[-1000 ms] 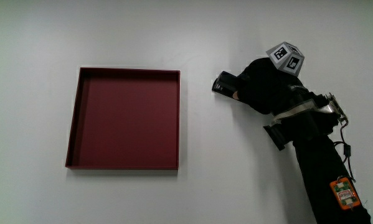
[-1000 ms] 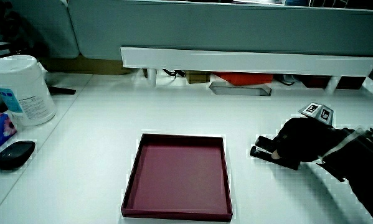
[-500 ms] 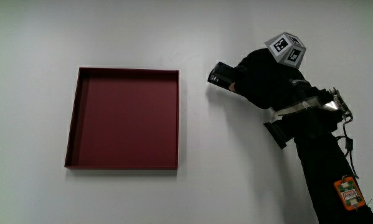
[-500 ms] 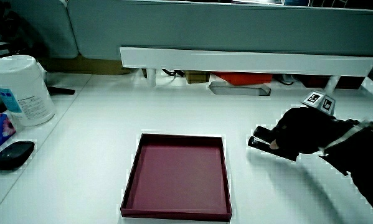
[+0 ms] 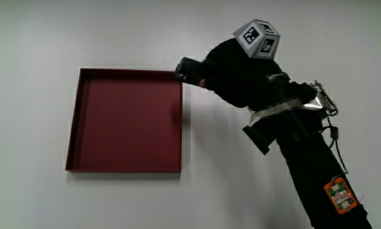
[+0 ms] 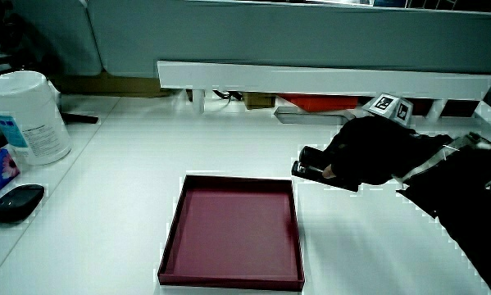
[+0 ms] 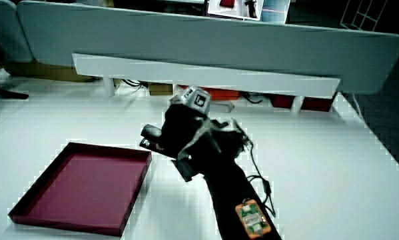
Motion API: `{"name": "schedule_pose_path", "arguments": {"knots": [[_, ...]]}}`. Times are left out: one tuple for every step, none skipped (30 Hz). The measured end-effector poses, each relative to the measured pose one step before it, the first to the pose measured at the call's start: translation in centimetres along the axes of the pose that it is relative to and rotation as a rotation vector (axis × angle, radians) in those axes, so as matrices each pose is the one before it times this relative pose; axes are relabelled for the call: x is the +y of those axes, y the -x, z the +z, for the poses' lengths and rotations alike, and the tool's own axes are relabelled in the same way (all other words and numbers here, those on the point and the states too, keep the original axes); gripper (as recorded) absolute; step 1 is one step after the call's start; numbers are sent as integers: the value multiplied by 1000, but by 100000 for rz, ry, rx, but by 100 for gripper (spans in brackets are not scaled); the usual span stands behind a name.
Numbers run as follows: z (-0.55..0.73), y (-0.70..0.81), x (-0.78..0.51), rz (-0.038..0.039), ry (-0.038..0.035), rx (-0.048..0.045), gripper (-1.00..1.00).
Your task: Pick stapper from desk
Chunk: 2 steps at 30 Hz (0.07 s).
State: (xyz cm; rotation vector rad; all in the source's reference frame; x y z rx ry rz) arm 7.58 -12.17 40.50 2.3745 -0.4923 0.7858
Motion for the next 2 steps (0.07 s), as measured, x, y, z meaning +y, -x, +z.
{"name": "schedule_pose_path", "arguments": {"knots": [[-216,450,-3,2119,663,1257,100],[-64,632,-99,981,-944,-882,100]]}}
